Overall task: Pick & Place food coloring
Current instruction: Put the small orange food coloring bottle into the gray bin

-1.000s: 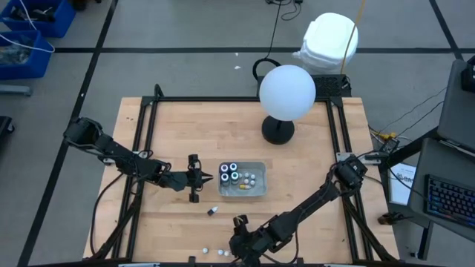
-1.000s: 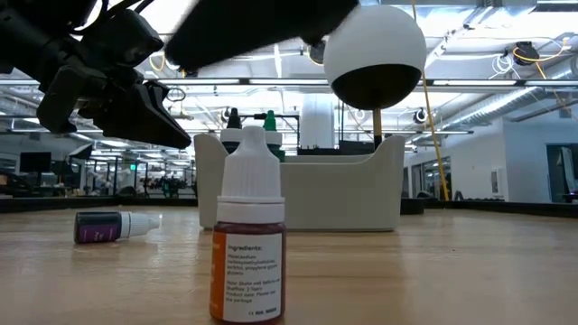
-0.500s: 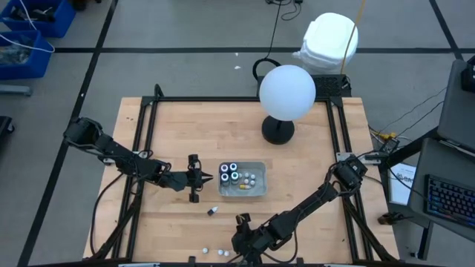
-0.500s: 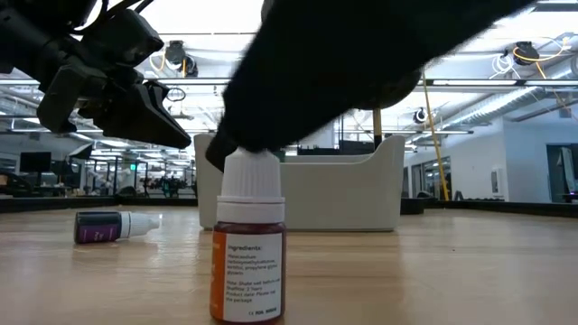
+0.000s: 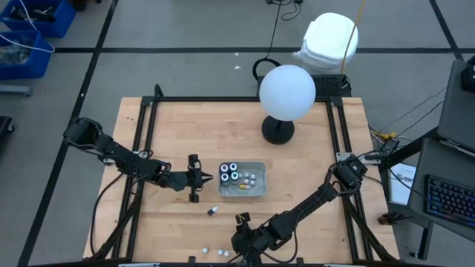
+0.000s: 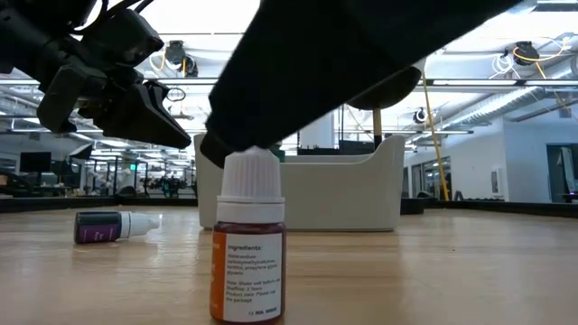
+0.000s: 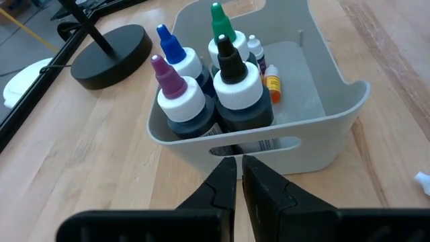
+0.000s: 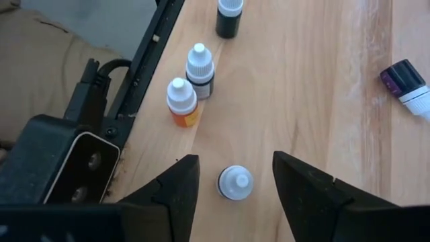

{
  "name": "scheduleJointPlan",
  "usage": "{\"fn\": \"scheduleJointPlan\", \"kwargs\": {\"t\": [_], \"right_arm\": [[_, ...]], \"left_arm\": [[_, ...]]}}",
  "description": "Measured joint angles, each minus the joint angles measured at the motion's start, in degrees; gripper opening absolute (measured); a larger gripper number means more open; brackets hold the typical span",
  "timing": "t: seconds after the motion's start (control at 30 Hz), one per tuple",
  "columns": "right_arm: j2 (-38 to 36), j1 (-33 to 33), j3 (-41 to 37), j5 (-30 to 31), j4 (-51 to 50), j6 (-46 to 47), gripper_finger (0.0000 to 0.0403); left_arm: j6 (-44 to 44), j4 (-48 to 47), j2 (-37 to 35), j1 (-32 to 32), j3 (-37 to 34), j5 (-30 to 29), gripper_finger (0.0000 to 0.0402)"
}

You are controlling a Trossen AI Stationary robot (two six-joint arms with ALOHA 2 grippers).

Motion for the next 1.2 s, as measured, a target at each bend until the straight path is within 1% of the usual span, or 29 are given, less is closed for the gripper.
{"fn": "scheduleJointPlan", "kwargs": {"t": [0.23,0.4,0.93,1.07,1.2], "right_arm": [[0.0,0.0,-4.5,-0.2,8.7,0.0,0.0178],[0.0,0.0,-5.3,0.1,8.9,0.1,0.0172],[0.0,-0.4,-5.3,0.3,9.0,0.6,0.0134],[0.0,-0.5,-5.5,1.5,9.1,0.6,0.0115],[0.0,-0.7,-5.8,1.5,9.2,2.8,0.0072]], "left_arm": [[0.0,0.0,0.0,0.0,0.0,0.0,0.0035],[0.0,0.0,0.0,0.0,0.0,0.0,0.0035],[0.0,0.0,0.0,0.0,0.0,0.0,0.0035],[0.0,0.0,0.0,0.0,0.0,0.0,0.0035],[0.1,-0.4,0.0,0.0,0.0,0.0,0.0035]]}}
